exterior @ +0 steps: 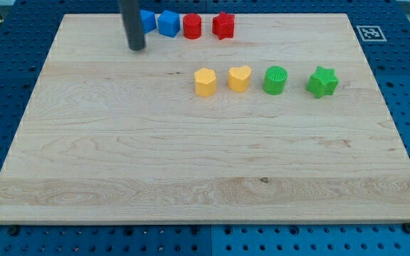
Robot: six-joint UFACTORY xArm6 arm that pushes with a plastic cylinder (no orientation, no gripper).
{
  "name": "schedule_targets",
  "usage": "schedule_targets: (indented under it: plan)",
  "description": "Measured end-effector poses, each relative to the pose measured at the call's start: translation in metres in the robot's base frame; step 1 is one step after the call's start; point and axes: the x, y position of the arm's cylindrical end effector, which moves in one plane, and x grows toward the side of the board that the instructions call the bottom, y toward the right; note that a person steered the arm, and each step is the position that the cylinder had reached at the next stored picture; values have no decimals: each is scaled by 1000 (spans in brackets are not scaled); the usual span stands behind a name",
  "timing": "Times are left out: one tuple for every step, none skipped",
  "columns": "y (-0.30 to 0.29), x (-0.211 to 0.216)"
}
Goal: Move the blue triangle into the blue cube
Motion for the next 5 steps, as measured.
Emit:
schedule_targets:
  plan:
    - [-40,-52]
    - [-44,-83]
    - [-38,-83]
    - [-17,-82]
    - [-9,-82]
